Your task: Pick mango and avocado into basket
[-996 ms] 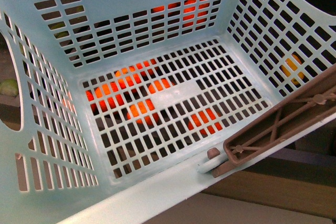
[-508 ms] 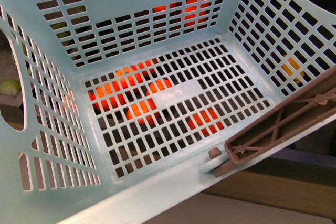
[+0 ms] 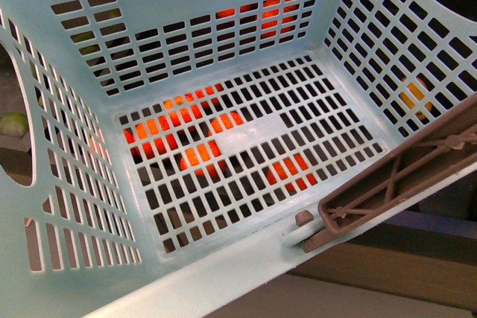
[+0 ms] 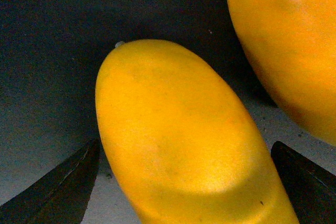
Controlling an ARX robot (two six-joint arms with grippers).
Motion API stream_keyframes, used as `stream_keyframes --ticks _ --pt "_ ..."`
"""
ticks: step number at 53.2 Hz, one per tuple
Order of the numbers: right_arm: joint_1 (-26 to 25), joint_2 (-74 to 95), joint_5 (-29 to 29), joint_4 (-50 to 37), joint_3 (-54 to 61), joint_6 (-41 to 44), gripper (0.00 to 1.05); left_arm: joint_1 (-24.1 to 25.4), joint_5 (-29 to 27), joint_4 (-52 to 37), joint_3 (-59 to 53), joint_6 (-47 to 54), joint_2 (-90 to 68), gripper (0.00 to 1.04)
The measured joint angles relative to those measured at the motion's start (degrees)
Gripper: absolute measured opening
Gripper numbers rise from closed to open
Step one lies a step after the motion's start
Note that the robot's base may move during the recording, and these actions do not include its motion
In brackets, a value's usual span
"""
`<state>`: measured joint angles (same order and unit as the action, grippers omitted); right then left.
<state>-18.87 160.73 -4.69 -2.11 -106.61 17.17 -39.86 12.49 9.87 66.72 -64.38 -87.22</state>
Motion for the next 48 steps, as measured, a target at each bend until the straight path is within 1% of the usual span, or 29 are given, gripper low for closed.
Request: stream_keyframes --ticks 8,9,15,17,22,25,27,32,37,48 --pt "0.0 1.2 0.0 0.5 -0.7 -1.0 0.96 0.0 0.0 0.0 0.0 0.0 0.0 0.05" --pt "0.0 1.4 0.0 0.6 -0.8 -1.1 0.95 0.0 0.0 0.0 0.0 0.0 0.0 0.05" --pt "0.1 1.5 0.2 0.7 -0.8 -1.4 0.83 0.0 0.0 0.0 0.0 0.0 0.0 0.05" --pt "0.1 1.5 0.2 0.7 -0.8 -1.6 0.76 0.0 0.0 0.0 0.0 0.0 0.0 0.05" --pt "0.1 1.5 0.2 0.6 -0.8 -2.0 0.68 0.0 0.0 0.0 0.0 0.0 0.0 0.05" --pt "0.1 1.4 0.0 0.3 -0.5 -2.7 0.60 0.0 0.0 0.0 0.0 0.0 0.0 0.05" --pt "0.1 1.2 -0.2 -0.2 0.1 -3.1 0.57 0.0 0.0 0.0 0.0 0.0 0.0 0.05" --pt "0.0 0.2 -1.0 -1.3 2.1 -3.9 0.56 0.0 0.0 0.0 0.0 0.0 0.0 0.05" --pt "0.0 -2.1 -2.3 -4.2 6.5 -4.5 0.56 0.0 0.0 0.0 0.0 0.0 0.0 0.05" --pt "-0.2 -16.0 -8.5 -16.0 24.4 -6.9 0.56 0.0 0.0 0.0 0.0 0.0 0.0 0.05"
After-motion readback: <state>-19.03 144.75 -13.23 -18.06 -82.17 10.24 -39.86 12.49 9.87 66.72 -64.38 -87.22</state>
